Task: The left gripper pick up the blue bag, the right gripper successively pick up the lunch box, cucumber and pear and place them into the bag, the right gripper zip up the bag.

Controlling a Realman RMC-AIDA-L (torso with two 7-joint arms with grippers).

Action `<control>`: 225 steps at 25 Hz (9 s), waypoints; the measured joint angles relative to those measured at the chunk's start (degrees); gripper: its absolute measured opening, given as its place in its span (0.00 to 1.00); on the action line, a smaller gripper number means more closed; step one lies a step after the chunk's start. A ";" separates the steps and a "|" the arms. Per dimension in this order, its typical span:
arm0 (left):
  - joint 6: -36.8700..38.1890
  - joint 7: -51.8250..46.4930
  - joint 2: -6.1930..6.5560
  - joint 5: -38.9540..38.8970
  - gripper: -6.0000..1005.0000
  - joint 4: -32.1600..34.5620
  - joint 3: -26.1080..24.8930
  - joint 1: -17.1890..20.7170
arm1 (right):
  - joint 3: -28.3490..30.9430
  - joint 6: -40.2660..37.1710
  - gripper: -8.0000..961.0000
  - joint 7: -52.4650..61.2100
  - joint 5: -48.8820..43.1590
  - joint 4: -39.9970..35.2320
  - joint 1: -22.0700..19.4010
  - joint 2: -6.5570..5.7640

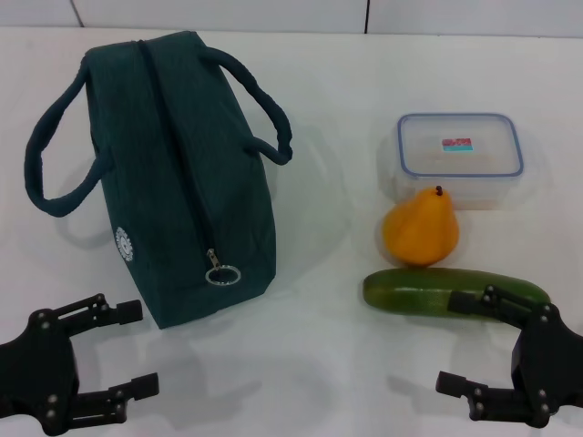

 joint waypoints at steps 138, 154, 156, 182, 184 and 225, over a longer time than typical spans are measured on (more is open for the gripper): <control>-1.78 -97.32 6.13 11.48 0.05 34.58 9.76 -30.28 | -0.55 22.48 0.82 54.46 44.97 18.50 4.74 0.50; -1.94 -97.29 6.30 11.38 0.05 35.26 9.76 -30.38 | -0.31 32.72 0.81 55.70 44.53 20.79 14.37 0.46; -1.94 -97.29 6.31 11.38 0.05 35.48 9.76 -30.43 | -0.25 33.01 0.81 55.73 44.53 20.79 14.92 0.46; -1.60 -97.39 6.02 11.32 0.05 36.14 9.76 -30.60 | -0.90 33.54 0.80 55.31 43.76 18.53 15.19 0.46; -1.59 -97.38 6.02 11.14 0.05 36.14 9.76 -30.59 | -0.91 33.62 0.72 55.29 43.76 17.89 14.78 0.46; -1.50 -97.20 5.84 10.05 0.05 36.08 10.08 -30.02 | 0.52 18.34 0.10 51.64 49.50 14.52 7.96 0.22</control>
